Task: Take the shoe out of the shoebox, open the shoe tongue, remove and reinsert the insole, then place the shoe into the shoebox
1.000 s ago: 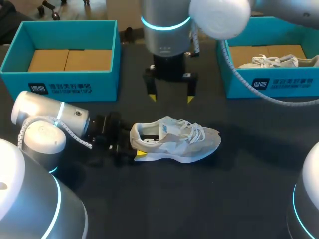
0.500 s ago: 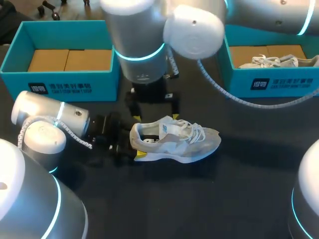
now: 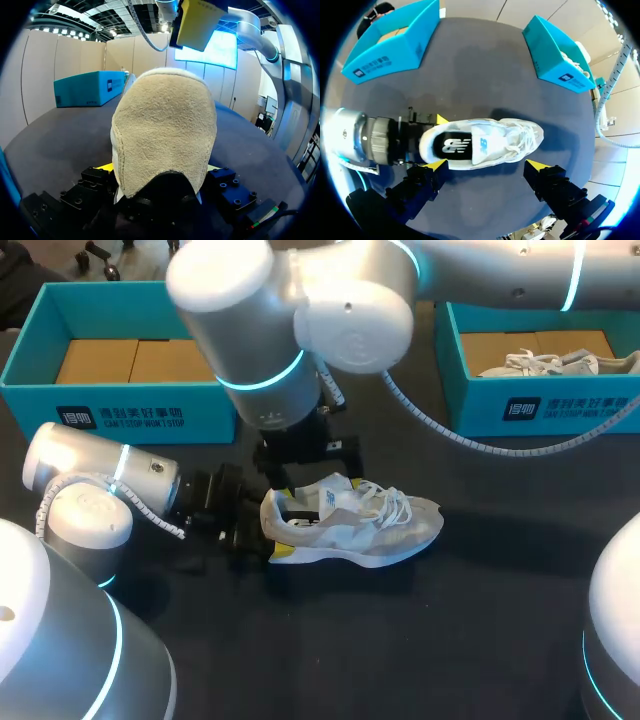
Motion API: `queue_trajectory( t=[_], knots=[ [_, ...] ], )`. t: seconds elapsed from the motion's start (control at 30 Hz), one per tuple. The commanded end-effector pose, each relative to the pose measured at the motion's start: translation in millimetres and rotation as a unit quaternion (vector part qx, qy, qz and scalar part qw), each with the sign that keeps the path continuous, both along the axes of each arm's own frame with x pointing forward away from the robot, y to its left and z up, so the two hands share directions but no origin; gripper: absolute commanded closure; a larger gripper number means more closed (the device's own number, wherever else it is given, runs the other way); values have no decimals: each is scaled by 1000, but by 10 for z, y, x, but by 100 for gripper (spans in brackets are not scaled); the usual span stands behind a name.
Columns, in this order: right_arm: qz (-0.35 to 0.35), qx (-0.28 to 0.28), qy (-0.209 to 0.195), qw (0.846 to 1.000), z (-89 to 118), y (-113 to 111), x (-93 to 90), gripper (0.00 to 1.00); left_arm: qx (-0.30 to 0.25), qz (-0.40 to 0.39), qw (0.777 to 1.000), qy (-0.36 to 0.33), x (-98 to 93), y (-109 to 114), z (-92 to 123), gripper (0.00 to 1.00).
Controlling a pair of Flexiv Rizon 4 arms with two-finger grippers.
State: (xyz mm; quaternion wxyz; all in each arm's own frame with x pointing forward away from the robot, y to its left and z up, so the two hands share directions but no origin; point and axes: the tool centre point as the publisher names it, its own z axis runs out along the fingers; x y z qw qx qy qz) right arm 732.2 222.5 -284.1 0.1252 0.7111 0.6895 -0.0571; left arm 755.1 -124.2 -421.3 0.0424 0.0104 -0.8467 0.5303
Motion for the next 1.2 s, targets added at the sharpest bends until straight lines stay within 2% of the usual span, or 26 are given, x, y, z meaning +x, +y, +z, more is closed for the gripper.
queue_trajectory(
  t=[0.03,0.2,0.53,0.93,1.03,1.2],
  knots=[
    [-36,-25,-12,999,-106,19,-36,0,2,0,1000,1,6,6,7,100],
    [-33,-26,-13,999,-232,-75,22,0,2,0,1000,1,6,6,7,100],
    [-30,-25,-8,999,-415,-124,186,0,2,0,1000,1,6,6,7,100],
    [-15,-34,22,999,-562,-179,247,0,2,0,1000,1,6,6,7,100],
    [-8,-44,47,998,-624,-171,262,0,2,0,1000,1,6,6,7,100],
    [-11,-47,49,998,-678,-198,265,0,2,0,1000,1,6,6,7,100]
  ],
)
